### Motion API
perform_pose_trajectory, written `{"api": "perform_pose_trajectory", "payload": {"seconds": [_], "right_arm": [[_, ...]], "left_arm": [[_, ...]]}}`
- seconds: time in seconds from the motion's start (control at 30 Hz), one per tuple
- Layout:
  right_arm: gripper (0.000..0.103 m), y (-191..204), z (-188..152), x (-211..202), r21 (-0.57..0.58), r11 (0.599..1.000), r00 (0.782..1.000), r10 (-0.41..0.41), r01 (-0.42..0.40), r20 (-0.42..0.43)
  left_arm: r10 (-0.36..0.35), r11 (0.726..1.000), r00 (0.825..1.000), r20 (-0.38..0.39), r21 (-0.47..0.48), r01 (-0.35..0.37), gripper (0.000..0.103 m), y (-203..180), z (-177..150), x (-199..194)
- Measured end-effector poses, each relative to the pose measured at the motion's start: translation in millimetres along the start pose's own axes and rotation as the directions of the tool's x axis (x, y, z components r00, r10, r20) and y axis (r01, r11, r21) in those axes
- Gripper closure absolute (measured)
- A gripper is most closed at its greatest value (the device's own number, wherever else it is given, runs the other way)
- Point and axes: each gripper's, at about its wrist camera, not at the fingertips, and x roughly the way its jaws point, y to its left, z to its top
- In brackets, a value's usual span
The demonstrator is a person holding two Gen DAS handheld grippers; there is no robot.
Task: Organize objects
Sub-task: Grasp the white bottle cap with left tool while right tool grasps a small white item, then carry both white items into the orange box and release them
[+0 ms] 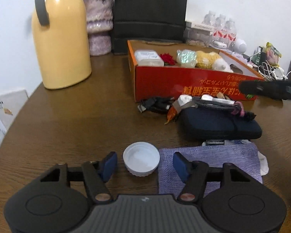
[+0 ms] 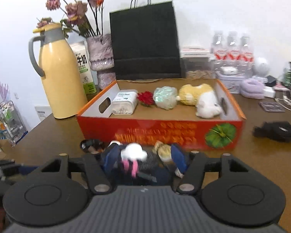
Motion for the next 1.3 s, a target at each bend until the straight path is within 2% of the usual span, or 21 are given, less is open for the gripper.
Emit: {"api": "perform_pose_trajectory", "payload": {"seconds": [0.03, 0.07, 0.13, 0.2, 0.33, 0.43, 0.53, 0.6, 0.9, 1.0, 1.17, 1.3], "right_arm": [[0.047, 0.2, 1.9, 14.7, -0.017, 1.000, 1.000, 0.009, -0.009, -0.030], [0.050, 0.7, 1.6, 26.1, -0.027, 1.000, 0.998, 0.010, -0.012, -0.060], [0.068, 0.9, -1.7, 43.6, -0.023, 0.999, 0.992, 0.039, -0.042, -0.116], [0.079, -1.2, -5.8, 48.0, 0.028, 0.996, 0.989, 0.093, -0.090, -0.118], [0.091, -0.6, -7.3, 39.3, 0.042, 0.997, 0.996, 0.060, -0.057, -0.065], [0.091, -2.3, -0.9, 18.7, 0.041, 0.999, 0.999, 0.036, -0.036, -0.001], [0.091, -2.1, 2.5, -19.0, 0.022, 1.000, 0.997, 0.011, -0.013, 0.075], [0.091, -2.0, -1.8, -44.4, 0.022, 1.000, 0.996, 0.016, -0.018, 0.087], [0.091, -4.8, -66.3, -121.5, 0.068, 0.998, 1.000, -0.003, 0.003, -0.004], [0.091, -7.8, -86.8, -138.3, 0.078, 0.996, 0.999, -0.033, 0.035, -0.030], [0.091, -7.5, -108.6, -170.3, 0.088, 0.995, 0.999, -0.038, 0.041, -0.037], [0.091, -8.0, -119.7, -178.1, 0.106, 0.993, 0.998, -0.046, 0.051, -0.052]], "left_arm": [[-0.005, 1.000, 1.000, 0.004, -0.006, 0.005, 0.044, 1.4, 0.1, 1.8], [-0.002, 1.000, 1.000, 0.012, -0.008, 0.002, 0.052, 2.3, 0.8, 2.3], [-0.011, 1.000, 1.000, 0.016, -0.013, 0.011, 0.064, 4.4, 3.0, 2.8], [-0.026, 1.000, 1.000, 0.015, -0.018, 0.026, 0.064, 4.6, 4.4, 2.9], [-0.015, 1.000, 0.999, 0.036, 0.011, 0.015, 0.064, -3.2, 5.7, -3.9], [-0.019, 1.000, 0.996, 0.082, 0.018, 0.017, 0.064, -10.6, 9.0, -22.1], [-0.034, 0.999, 0.991, 0.133, 0.028, 0.031, 0.064, -19.3, 9.4, -47.8], [-0.054, 0.998, 0.989, 0.138, 0.035, 0.050, 0.064, -27.4, 4.2, -60.3], [-0.121, 0.992, 0.990, 0.072, 0.028, 0.119, 0.064, -59.9, -51.9, -102.1], [-0.142, 0.989, 0.988, 0.057, 0.051, 0.139, 0.064, -70.0, -66.2, -116.5], [-0.130, 0.988, 0.988, 0.078, 0.092, 0.122, 0.064, -84.1, -76.5, -142.2], [-0.114, 0.990, 0.992, 0.050, 0.084, 0.109, 0.064, -87.7, -76.8, -142.7]]}}
